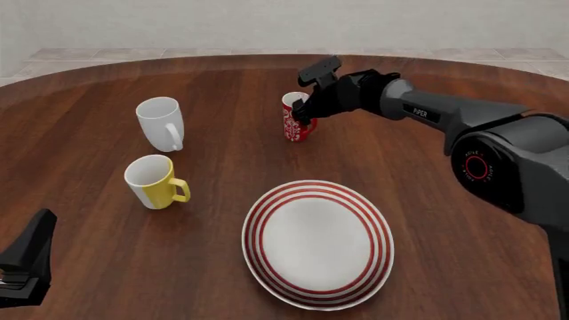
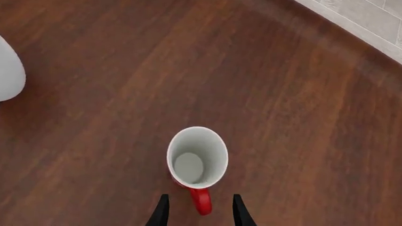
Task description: Pick up the red mug and put it on the plate
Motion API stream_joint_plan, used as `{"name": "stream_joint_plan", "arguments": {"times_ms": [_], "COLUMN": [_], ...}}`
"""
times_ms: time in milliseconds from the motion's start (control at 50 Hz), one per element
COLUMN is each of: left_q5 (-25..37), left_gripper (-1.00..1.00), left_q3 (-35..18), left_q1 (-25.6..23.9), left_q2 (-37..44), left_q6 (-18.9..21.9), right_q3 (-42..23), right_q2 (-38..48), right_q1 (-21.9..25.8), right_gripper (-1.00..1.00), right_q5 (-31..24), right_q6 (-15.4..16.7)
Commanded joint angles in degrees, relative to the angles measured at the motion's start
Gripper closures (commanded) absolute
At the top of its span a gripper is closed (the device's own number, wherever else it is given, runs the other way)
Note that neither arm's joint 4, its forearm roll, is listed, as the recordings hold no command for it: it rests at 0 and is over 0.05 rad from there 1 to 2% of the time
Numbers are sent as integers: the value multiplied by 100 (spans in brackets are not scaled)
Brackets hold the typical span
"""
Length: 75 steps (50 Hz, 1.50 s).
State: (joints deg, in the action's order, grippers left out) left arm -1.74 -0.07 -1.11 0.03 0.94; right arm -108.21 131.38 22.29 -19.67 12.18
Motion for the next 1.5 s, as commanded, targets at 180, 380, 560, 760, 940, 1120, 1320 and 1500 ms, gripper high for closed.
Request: {"name": "stream_joint_plan", "arguments": {"times_ms": [180,380,560,760,940,1120,1320,1500], "left_q5": [74,64,53,22,24,43,47,27], "left_gripper": [-100,-100,-100,-100,-100,-100,-100,-100], "left_q3": [-85,-74,-66,-35,-42,-62,-65,-38], "left_q1": [-4,2,-1,0,-4,-10,-10,-1], "left_q2": [0,0,0,0,1,0,0,1], "left_q6": [-9,-15,-17,-22,-8,0,-8,-25], "right_q3": [35,-44,-42,-60,-49,27,109,94], "right_q2": [127,191,245,323,342,341,279,252], "right_q1": [-15,-16,-20,-27,-16,-25,-199,-182], "right_gripper": [-100,-100,-100,-100,-100,-100,100,100], "right_q5": [33,-9,12,18,26,69,179,143], "right_q6": [-25,-30,-18,-63,-52,-59,30,-29]}}
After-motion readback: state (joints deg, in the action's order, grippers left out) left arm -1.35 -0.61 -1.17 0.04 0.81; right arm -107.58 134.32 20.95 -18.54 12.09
